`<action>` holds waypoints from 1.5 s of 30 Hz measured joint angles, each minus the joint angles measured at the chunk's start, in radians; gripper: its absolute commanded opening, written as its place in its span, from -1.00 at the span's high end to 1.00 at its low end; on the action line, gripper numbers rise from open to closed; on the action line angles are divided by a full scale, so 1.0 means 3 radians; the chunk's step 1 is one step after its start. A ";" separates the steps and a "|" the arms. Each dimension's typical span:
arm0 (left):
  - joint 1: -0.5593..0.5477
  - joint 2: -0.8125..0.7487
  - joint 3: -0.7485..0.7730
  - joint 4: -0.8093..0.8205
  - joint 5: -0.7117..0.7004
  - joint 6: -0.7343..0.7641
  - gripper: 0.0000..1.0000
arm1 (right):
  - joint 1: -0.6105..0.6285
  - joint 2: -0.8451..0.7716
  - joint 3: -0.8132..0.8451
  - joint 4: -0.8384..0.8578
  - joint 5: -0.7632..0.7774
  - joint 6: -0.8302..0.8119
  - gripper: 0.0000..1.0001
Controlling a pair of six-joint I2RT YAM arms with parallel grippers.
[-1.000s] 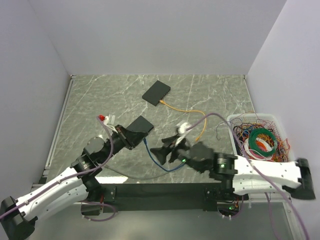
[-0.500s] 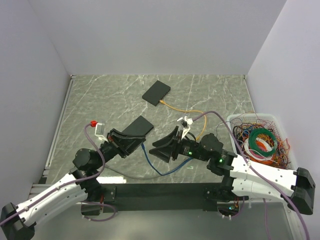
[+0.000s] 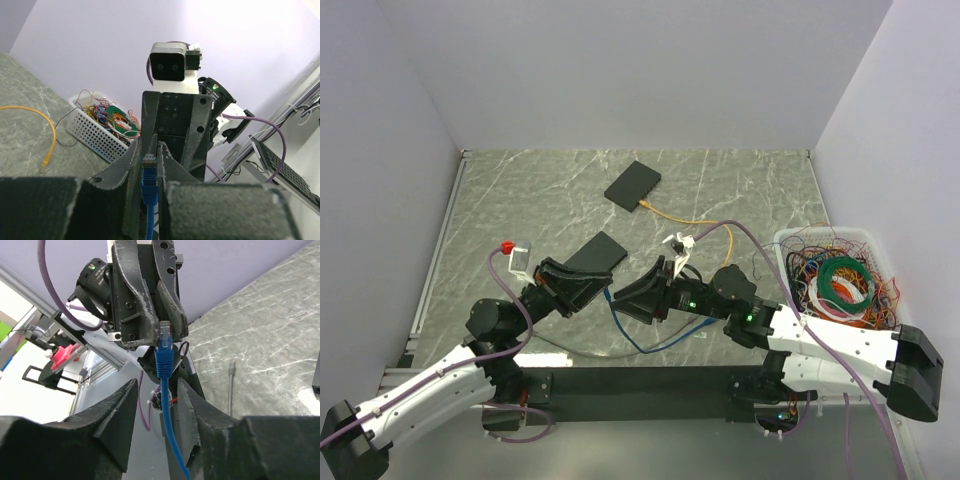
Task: Insert the plug into the switch port
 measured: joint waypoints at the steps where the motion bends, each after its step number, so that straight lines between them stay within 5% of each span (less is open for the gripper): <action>1: 0.0000 0.0000 0.0000 0.0008 0.0006 -0.0003 0.99 | 0.0000 0.0013 0.0000 0.0010 -0.0001 0.0003 0.16; 27: 0.0000 0.0045 -0.0071 0.0195 0.0011 -0.0041 0.99 | 0.0000 0.0270 0.0113 0.0207 -0.0033 0.0052 0.34; 41: -0.0003 0.0041 -0.0089 0.0244 0.0009 -0.0089 0.98 | -0.0008 0.0280 0.0113 0.0216 -0.0043 0.0072 0.87; 43: -0.0003 0.0018 -0.0097 0.0235 0.0008 -0.0089 0.89 | -0.0008 0.0275 0.0113 0.0212 -0.0043 0.0074 0.92; 45: -0.0003 -0.0006 -0.0100 0.0193 -0.0003 -0.0088 0.41 | -0.0008 0.0271 0.0113 0.0193 -0.0042 0.0074 0.95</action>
